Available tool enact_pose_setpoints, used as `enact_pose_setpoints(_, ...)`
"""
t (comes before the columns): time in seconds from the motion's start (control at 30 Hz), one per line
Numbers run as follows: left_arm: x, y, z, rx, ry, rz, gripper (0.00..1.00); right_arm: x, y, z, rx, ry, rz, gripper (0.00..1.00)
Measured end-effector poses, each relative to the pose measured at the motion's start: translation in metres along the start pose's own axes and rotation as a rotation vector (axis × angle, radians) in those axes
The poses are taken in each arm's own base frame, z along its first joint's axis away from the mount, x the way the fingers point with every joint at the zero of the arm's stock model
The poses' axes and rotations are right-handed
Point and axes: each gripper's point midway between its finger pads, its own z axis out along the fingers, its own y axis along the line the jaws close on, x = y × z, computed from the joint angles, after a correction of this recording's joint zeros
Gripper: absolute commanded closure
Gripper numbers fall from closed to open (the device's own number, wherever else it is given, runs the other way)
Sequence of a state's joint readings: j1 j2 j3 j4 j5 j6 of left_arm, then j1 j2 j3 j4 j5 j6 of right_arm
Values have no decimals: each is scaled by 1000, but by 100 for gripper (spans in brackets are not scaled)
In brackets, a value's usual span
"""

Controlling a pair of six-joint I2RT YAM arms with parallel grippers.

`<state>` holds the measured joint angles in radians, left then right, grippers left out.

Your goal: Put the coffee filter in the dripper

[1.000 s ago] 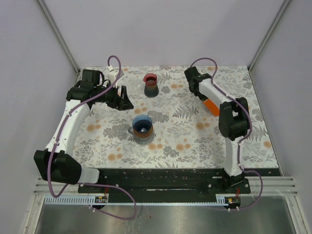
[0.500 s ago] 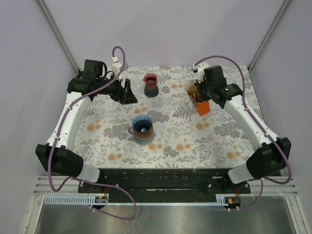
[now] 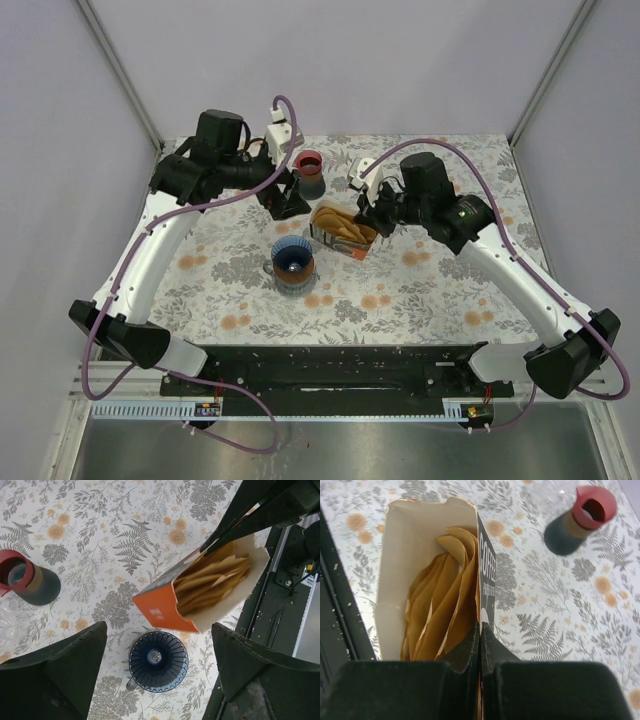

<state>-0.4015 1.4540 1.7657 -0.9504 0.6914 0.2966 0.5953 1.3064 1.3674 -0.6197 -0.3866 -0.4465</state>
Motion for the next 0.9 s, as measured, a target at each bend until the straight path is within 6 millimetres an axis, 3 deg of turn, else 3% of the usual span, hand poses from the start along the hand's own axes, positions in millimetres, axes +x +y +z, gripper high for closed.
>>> enact_pose_setpoints(0.13, 1, -9, 8, 1, 22, 70, 11, -9, 17, 3, -86, -40, -42, 100)
enact_pose_setpoints(0.37, 7, -7, 15, -30, 65, 159, 16, -16, 37, 4, -192, -83, -85, 100)
enact_pose_setpoints(0.47, 9, -8, 16, -29, 77, 179, 25, -15, 43, 5, -216, -77, -97, 100)
enact_pose_setpoints(0.6, 15, -14, 19, -8, 96, 195, 49, -13, 45, 7, -229, -73, -104, 100)
enact_pose_setpoints(0.83, 47, -29, 32, 63, 173, 187, 51, -11, 46, 10, -237, -69, -112, 100)
enact_pose_setpoints(0.9, 53, -32, 34, 77, 188, 177, 63, -9, 46, 11, -236, -63, -112, 100)
